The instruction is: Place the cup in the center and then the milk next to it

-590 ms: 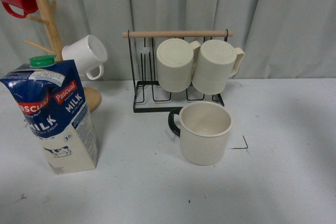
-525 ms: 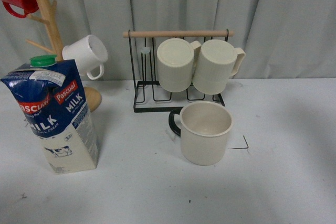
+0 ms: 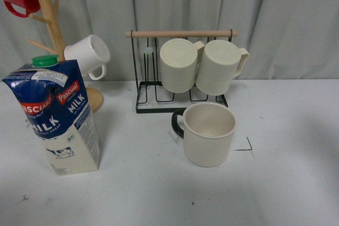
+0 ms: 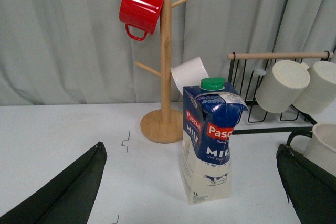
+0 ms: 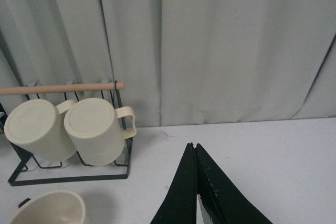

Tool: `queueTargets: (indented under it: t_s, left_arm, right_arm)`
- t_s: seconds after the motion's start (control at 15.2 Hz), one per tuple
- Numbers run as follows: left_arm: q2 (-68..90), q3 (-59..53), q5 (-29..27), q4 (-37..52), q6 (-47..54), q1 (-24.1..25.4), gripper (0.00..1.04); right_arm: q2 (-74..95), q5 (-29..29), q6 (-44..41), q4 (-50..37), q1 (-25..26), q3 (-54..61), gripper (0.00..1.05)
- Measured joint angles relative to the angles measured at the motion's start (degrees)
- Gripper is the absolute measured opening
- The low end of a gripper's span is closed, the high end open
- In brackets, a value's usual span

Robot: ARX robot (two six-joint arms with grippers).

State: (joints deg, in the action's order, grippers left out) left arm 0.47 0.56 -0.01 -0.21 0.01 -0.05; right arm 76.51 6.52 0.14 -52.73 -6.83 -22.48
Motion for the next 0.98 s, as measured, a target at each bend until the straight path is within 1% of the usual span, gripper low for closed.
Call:
queueTargets:
  t_s: [0.52,0.72,0.79,0.85,0.98]
  left_arm:
    - [0.0,0.0,0.0,0.0,0.0,0.0,0.98]
    - [0.0,0.0,0.0,0.0,0.0,0.0,0.98]
    - [0.0,0.0,0.0,0.0,0.0,0.0,0.98]
    - [0.0,0.0,0.0,0.0,0.0,0.0,0.98]
    - [0.0,0.0,0.0,0.0,0.0,0.0,0.98]
  right_arm:
    - [-6.6,-0.8,0.0,-0.7,1.7,5.4,0.02]
    - [-11.3,-2.5,0.0,0.7,2.5,10.3,0.02]
    - [-14.2,-3.9,0.0,1.6,4.0,12.0,0.02]
    - [-17.0,-5.9,0.0,2.6,6.6,13.4,0.02]
    - [-21.9,-6.4,0.0,5.4,7.1,16.0,0.02]
